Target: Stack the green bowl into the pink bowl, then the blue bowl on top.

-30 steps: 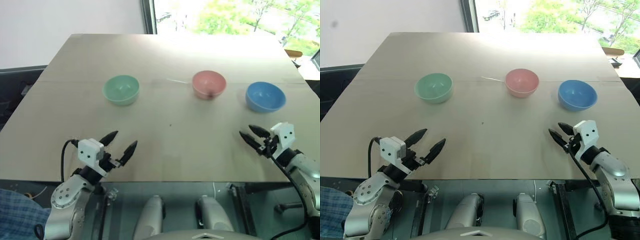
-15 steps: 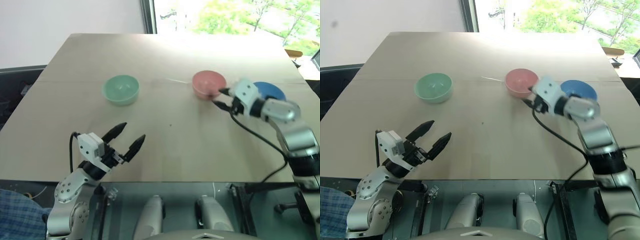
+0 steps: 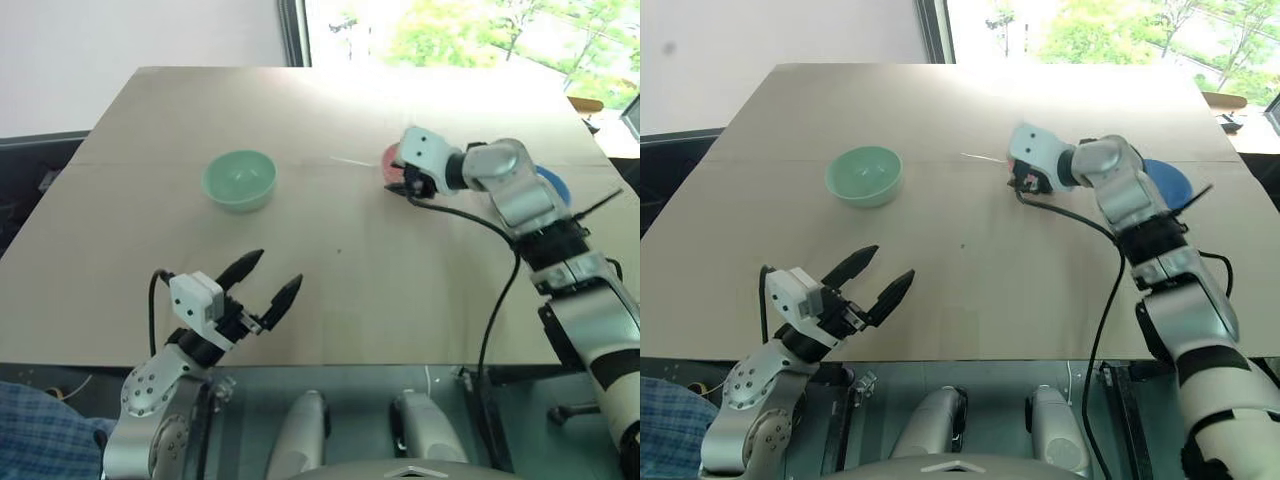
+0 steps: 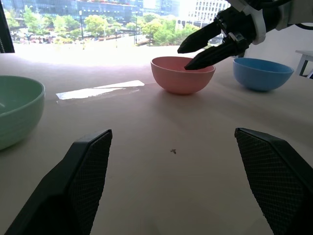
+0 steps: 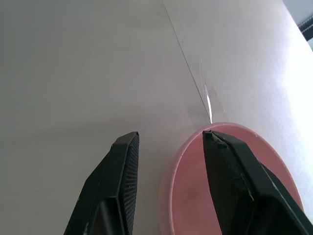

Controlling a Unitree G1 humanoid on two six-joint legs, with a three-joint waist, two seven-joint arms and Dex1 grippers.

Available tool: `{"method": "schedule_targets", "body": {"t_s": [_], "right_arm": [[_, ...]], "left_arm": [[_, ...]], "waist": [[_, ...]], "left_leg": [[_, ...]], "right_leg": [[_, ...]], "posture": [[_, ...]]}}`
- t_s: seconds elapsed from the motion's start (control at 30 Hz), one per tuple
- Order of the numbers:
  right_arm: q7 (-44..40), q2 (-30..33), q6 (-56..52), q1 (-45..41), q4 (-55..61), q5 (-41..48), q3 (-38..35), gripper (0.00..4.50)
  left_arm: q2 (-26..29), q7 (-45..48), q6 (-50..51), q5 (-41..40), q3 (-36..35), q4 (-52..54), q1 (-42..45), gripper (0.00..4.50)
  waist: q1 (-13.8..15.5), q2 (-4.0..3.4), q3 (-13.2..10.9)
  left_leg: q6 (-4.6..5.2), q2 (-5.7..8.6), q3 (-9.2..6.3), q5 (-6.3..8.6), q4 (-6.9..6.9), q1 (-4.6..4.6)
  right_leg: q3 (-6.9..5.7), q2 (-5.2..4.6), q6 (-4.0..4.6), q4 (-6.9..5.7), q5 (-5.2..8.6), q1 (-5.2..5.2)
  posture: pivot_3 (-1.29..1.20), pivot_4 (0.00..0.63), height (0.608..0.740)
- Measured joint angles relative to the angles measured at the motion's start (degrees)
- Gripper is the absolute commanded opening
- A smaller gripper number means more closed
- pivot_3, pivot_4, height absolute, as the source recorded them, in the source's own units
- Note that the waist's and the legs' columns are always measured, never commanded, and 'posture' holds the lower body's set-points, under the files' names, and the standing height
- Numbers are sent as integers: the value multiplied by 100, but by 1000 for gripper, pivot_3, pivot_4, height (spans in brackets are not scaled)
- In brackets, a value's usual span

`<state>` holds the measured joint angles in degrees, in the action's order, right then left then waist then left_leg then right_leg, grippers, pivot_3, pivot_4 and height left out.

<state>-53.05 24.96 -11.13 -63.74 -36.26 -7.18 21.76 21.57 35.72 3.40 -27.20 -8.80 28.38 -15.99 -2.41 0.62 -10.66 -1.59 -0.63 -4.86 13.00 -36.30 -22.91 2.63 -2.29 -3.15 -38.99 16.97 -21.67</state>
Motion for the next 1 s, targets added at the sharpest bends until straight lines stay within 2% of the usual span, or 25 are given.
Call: {"method": "schedule_targets", "body": {"t_s": [0.23, 0.3, 0.43, 0.47, 0.7, 0.8, 0.83, 0.87, 1.0], "right_arm": [[105, -335, 500, -366, -1587, -587, 201, 2182], [196, -392, 691, -465, -1936, -748, 229, 1628], [244, -442, 1055, -606, -2306, -898, 226, 161], [253, -465, 1109, -629, -2362, -940, 224, 28], [116, -462, 1272, -628, -2287, -976, 207, 28], [-281, -265, 1273, -380, -1609, -853, 166, 28], [-761, -107, 1098, -41, -765, -620, 101, 28], [-944, -75, 964, 77, -454, -535, 89, 28], [-1883, 188, -270, 929, 1975, 94, 83, 28]], "left_arm": [[-28, -147, -3, 122, 47, 32, -47, 4245], [-47, -178, -3, 139, 81, 33, -41, 4293], [-50, -217, -4, 197, 154, 33, -44, 4293], [-49, -221, -5, 225, 158, 33, -45, 4293], [-49, -220, -6, 231, 209, 33, -11, 4293], [-44, -210, -18, 232, 211, 32, 21, 4293], [-39, -206, -21, 229, 202, 29, 16, 4293], [-34, -205, -20, 230, 200, 26, 17, 4293], [8, -164, -24, 227, 201, 24, 66, 4293]], "waist": [[4, -1, -1], [-1, -3, -2], [-11, -4, -2], [-12, -4, -2], [2, -5, -3], [8, -5, -3], [11, -5, -3], [11, -5, -3], [9, -9, -5]], "left_leg": [[0, 3, 2, 0, 1, -5], [0, 3, 2, 0, 2, -5], [0, 2, 4, 0, 3, -4], [0, 2, 4, 0, 3, -4], [0, 2, 3, 0, 3, -5], [0, 2, 0, 0, 3, -7], [0, 2, -1, 0, 4, -10], [0, 1, -3, 0, 3, -10], [0, 0, -10, 0, 4, -12]], "right_leg": [[1, -2, 0, 3, 0, -4], [1, -2, 0, 2, 0, -5], [3, -1, 0, 1, 0, -5], [3, -1, 0, 1, 0, -6], [3, -2, 0, 1, 0, -6], [1, -2, 0, 4, 0, -6], [0, -2, 0, 6, 0, -6], [-1, -2, 0, 6, 0, -5], [-7, -2, 0, 4, 0, -5]], "posture": [[0, 150, 740], [0, 150, 740], [0, 150, 740], [0, 150, 740], [0, 150, 740], [0, 150, 740], [0, 150, 740], [0, 150, 740], [0, 150, 740]]}}
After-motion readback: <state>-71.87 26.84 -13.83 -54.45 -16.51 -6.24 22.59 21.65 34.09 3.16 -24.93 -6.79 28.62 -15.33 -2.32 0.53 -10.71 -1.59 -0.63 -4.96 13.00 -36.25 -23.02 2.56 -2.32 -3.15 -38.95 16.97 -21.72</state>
